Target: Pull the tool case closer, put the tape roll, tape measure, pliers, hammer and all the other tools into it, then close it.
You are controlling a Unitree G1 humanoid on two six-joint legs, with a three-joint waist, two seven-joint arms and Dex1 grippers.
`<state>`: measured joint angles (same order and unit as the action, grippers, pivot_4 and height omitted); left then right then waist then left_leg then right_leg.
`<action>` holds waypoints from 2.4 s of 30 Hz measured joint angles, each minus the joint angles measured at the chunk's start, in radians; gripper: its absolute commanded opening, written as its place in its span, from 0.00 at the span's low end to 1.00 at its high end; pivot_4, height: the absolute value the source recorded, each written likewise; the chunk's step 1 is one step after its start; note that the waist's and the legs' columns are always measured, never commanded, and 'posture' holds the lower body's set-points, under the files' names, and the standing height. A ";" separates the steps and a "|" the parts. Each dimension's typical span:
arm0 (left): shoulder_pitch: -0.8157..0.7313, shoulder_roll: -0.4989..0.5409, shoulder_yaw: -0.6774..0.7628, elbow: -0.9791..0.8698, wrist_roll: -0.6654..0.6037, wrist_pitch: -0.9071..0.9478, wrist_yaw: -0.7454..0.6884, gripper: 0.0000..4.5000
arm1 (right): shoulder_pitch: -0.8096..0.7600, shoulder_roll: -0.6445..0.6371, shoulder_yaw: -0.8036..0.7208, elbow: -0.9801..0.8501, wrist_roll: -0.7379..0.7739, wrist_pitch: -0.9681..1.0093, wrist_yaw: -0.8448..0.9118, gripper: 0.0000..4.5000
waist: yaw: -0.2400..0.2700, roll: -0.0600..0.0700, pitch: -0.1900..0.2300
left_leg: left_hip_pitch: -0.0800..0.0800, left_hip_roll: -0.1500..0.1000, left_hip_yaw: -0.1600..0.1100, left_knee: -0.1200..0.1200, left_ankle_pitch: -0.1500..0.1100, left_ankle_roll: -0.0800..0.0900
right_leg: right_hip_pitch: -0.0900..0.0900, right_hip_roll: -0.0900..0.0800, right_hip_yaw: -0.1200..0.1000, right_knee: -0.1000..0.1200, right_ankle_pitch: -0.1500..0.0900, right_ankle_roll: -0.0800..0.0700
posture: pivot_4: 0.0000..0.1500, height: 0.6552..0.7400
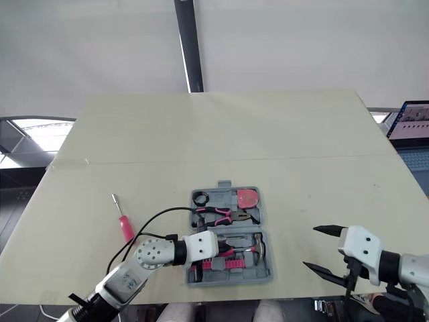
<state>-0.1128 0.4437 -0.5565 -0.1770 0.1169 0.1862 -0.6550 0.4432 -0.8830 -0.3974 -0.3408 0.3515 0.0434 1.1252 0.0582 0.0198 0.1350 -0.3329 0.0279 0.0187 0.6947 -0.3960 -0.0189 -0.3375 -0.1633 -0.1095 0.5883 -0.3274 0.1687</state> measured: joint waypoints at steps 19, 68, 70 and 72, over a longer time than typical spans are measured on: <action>0.338 0.109 0.569 -0.372 -0.463 0.140 -0.082 0.12 | -0.120 0.056 0.136 0.035 -0.017 0.001 -0.028 1.00 | -0.028 0.000 0.021 | -0.002 0.001 -0.001 -0.001 0.000 0.000 | -0.003 0.000 0.000 0.000 0.000 0.000 | 1.00 0.95; 0.947 -0.048 0.930 -0.440 -0.562 0.027 0.048 1.00 | -0.221 -0.021 0.116 -0.041 0.177 0.024 0.090 1.00 | -0.034 -0.011 0.035 | -0.004 0.002 0.000 0.001 -0.004 0.001 | -0.004 0.000 -0.001 -0.004 -0.001 -0.003 | 1.00 0.95; 0.945 -0.057 0.933 -0.442 -0.563 0.039 0.066 1.00 | -0.222 -0.021 0.116 -0.034 0.177 0.028 0.091 1.00 | -0.035 -0.011 0.035 | -0.004 0.002 0.000 0.001 -0.004 0.001 | -0.004 0.000 0.000 -0.004 -0.001 -0.003 | 1.00 0.95; 0.924 -0.087 0.955 -0.458 -0.582 0.103 0.141 1.00 | -0.225 -0.021 0.116 -0.003 0.176 0.028 0.094 1.00 | -0.033 -0.011 0.035 | -0.004 0.002 0.000 0.001 -0.004 0.001 | -0.004 0.000 0.000 -0.004 -0.001 -0.003 | 1.00 0.95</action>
<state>0.8112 0.3567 0.3982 -0.6351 -0.4655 0.2890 -0.5136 0.2186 -0.9043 -0.2815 -0.3438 0.5276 0.0713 1.2190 0.0248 0.0088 0.1702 -0.3372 0.0297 0.0183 0.6958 -0.3996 -0.0180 -0.3411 -0.1633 -0.1098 0.5844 -0.3288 0.1659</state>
